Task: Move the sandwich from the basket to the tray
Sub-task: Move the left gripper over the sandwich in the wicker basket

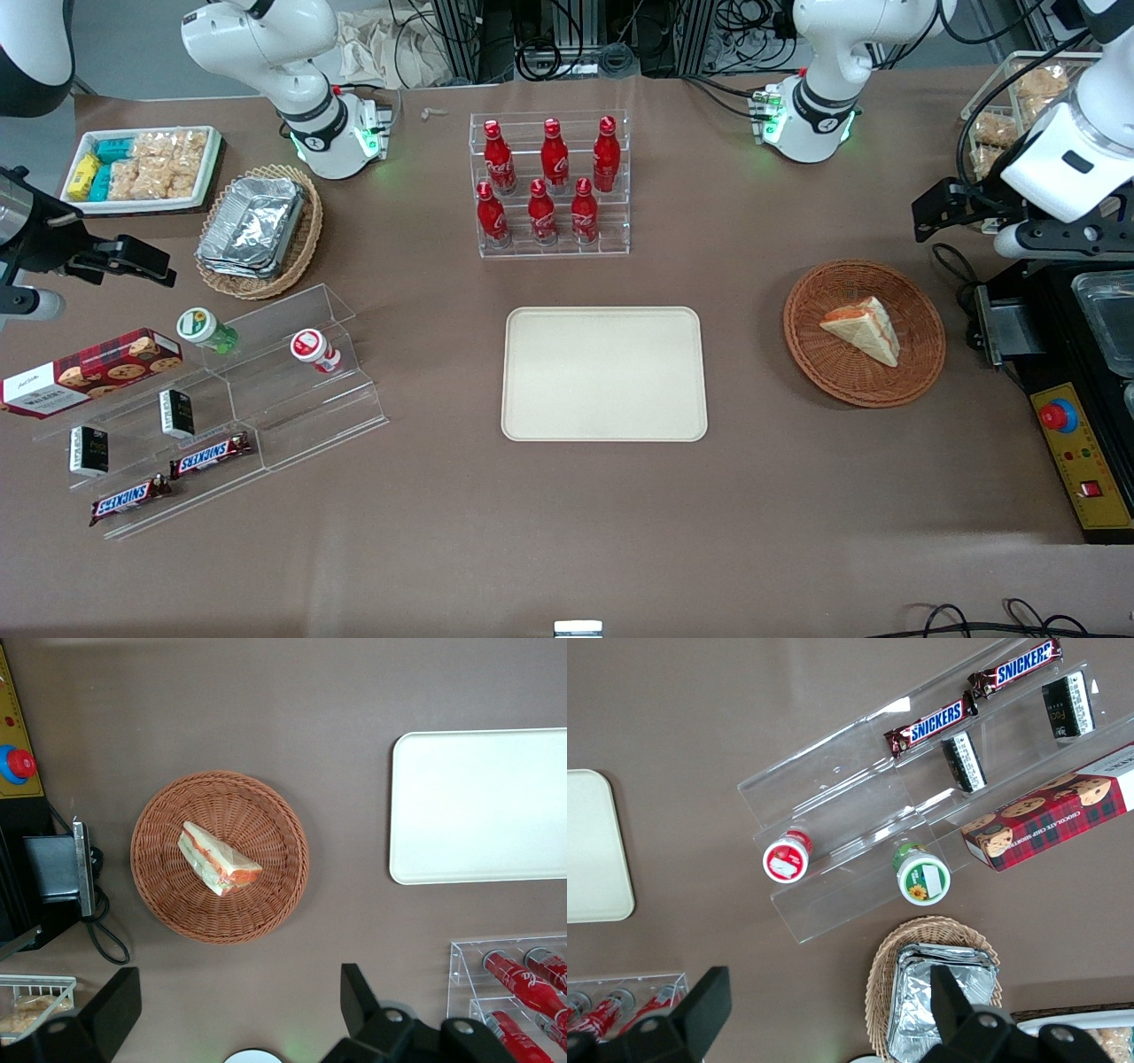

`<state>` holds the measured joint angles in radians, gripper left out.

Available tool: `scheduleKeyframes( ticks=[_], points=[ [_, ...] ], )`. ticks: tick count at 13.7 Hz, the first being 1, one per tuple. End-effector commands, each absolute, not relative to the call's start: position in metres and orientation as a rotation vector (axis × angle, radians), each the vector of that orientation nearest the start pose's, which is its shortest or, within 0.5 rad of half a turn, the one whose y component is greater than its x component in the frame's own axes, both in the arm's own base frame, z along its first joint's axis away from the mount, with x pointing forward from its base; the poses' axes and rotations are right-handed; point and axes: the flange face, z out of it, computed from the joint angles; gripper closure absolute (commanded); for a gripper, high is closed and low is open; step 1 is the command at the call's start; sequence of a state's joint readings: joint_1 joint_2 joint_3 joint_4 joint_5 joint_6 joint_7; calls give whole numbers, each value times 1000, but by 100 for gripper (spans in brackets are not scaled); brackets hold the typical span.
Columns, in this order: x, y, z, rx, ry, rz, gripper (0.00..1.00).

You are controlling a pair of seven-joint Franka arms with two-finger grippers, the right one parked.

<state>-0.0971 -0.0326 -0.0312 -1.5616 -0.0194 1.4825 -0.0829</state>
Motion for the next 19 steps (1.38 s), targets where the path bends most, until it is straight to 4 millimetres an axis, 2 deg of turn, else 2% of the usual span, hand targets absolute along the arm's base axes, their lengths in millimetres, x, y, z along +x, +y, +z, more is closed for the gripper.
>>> scheduleKeyframes(
  ticks=[1, 4, 8, 11, 13, 16, 19],
  points=[
    [522, -68, 644, -3134, 77, 79, 0],
    [521, -66, 646, -3130, 91, 93, 0],
    [519, -59, 633, -3055, 80, 131, 0],
    [502, -42, 632, -3024, 13, 125, 0],
    [486, -10, 624, -3050, -110, 46, 0],
    [470, 6, 596, -3046, -287, 67, 0],
    [473, 18, 562, -3097, -352, 60, 0]
  ],
)
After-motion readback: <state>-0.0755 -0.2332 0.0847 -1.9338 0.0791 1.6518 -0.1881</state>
